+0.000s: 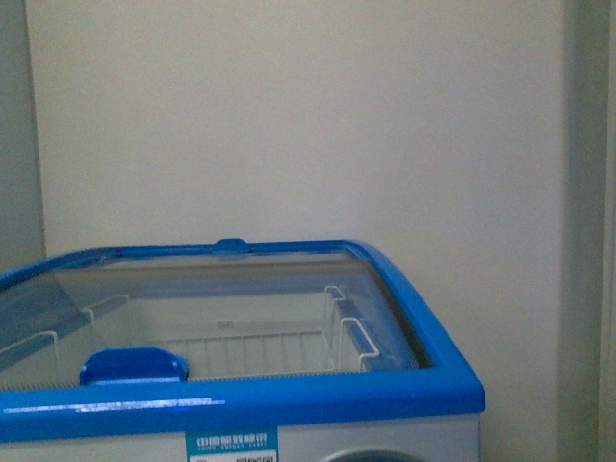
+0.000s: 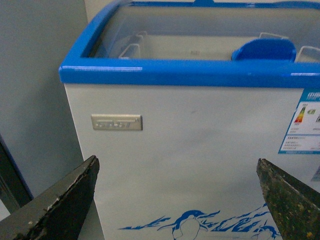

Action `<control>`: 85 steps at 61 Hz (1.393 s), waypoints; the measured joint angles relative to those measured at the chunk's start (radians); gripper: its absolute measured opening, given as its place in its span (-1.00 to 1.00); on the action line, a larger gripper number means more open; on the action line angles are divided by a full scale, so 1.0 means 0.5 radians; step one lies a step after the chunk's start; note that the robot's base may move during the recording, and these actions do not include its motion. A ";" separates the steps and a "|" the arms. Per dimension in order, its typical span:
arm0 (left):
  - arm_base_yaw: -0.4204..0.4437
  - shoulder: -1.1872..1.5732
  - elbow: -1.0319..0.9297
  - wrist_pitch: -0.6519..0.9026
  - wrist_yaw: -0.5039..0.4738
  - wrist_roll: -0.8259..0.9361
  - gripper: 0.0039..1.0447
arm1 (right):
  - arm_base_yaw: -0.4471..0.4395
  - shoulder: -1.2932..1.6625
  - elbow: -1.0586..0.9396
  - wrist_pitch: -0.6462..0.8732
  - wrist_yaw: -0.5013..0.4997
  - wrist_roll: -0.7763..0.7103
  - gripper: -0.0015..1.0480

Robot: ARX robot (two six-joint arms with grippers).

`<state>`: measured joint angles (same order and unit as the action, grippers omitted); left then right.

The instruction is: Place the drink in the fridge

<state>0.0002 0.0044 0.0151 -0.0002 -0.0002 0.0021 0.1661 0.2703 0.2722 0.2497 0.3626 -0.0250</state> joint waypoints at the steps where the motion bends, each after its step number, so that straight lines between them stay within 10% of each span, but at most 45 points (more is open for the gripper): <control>1: 0.000 0.000 0.000 0.000 -0.001 0.000 0.85 | 0.000 0.000 0.000 0.000 0.000 -0.001 -0.29; 18: 0.011 0.044 0.031 -0.087 0.022 -0.086 0.85 | 0.000 0.000 0.003 0.005 0.000 -0.004 -0.29; 32: 0.371 1.003 0.307 0.338 0.577 -0.286 0.85 | 0.001 0.000 0.003 0.005 -0.004 -0.004 -0.29; 45: 0.488 1.936 0.823 0.938 1.061 0.239 0.85 | 0.001 0.000 0.003 0.005 0.000 -0.004 -0.29; 57: 0.397 2.580 1.314 0.761 1.546 1.382 0.85 | 0.001 0.000 0.003 0.005 0.001 -0.004 -0.29; 85: 0.150 3.244 2.068 0.073 1.525 2.407 0.85 | 0.001 0.000 0.003 0.005 0.001 -0.004 -0.29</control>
<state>0.0750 1.6264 1.0492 0.0364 0.7624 1.2057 0.1665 0.2703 0.2737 0.2520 0.3630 -0.0269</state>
